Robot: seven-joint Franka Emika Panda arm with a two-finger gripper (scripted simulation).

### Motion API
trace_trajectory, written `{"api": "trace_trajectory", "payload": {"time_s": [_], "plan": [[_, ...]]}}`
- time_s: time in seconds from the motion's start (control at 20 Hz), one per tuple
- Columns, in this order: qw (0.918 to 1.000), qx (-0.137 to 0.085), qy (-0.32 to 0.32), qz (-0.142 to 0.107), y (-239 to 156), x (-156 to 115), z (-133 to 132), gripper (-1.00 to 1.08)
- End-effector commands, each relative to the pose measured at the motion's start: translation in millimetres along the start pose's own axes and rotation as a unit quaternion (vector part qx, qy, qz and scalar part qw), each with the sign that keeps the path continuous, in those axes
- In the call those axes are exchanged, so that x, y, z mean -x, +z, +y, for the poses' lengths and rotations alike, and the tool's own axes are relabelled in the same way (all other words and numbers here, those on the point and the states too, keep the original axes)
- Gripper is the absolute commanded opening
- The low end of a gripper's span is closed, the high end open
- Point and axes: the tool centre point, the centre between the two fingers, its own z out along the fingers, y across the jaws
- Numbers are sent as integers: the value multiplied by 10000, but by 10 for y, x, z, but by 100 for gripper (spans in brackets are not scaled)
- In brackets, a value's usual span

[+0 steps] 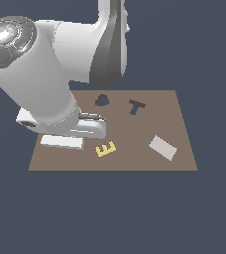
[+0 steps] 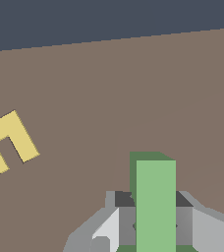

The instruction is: Insert a designated object into the corresponding slot on a board.

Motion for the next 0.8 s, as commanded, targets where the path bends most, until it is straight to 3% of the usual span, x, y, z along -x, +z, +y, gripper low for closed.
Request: {"api": "trace_trajectory", "payload": {"time_s": [0.0,0.75], "plan": [[9999,-1,101,2,-6,111,-110,-100],[9950,0,1003,2,-39,951,-1124,-100]]}}
